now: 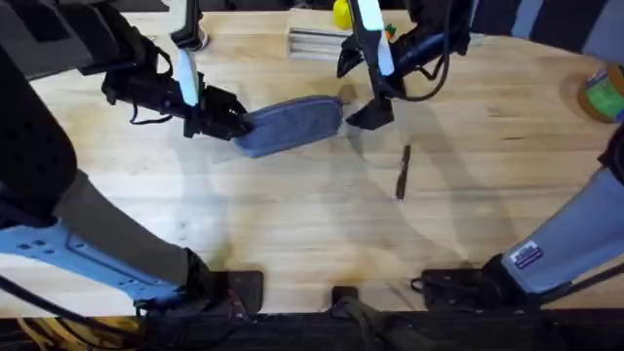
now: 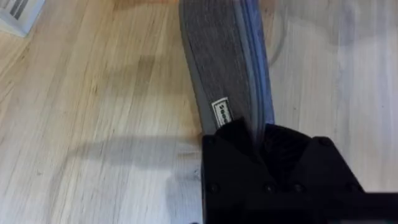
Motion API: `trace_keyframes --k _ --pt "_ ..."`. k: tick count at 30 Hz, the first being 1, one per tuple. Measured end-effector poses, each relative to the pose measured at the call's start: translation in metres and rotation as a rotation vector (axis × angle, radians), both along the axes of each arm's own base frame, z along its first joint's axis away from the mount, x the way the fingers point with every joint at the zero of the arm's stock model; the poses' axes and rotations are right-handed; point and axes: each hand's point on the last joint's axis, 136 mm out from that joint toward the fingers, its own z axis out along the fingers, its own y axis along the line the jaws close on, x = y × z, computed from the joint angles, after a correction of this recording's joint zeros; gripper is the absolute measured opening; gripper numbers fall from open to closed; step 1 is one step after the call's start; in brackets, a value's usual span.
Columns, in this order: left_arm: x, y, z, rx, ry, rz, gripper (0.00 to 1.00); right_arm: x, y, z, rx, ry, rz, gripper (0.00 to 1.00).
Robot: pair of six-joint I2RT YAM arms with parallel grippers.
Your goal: Unzip the bag, pick up the pens from the table one at a time and place them inside, then zip the bag closed.
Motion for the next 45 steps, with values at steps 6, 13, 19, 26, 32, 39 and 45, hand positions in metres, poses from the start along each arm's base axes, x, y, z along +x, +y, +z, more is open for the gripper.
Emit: trace_keyframes --k 6,13,19,26,32,39,45 --pt "0.0 0.0 0.0 0.0 0.0 0.0 0.043 0.006 0.002 -0.01 0.004 -0.008 0.01 0.985" --pt "0.0 0.0 0.0 0.0 0.0 0.0 0.043 0.007 0.004 -0.012 0.005 -0.015 0.016 0.849" --pt "0.0 0.0 0.0 0.0 0.0 0.0 0.043 0.005 0.008 -0.01 0.018 -0.013 0.028 0.69" --pt "0.0 0.0 0.0 0.0 0.0 0.0 0.043 0.0 0.015 -0.009 0.031 -0.008 0.051 0.446" --pt "0.0 0.0 0.0 0.001 -0.002 0.0 0.042 -0.002 0.015 -0.01 0.029 -0.001 0.051 0.367" --pt "0.0 0.0 0.0 0.001 -0.002 0.0 0.042 -0.003 0.014 -0.01 0.025 0.007 0.05 0.311" --pt "0.0 0.0 0.0 0.001 -0.002 0.0 0.042 -0.004 0.014 -0.011 0.024 0.009 0.05 0.281"
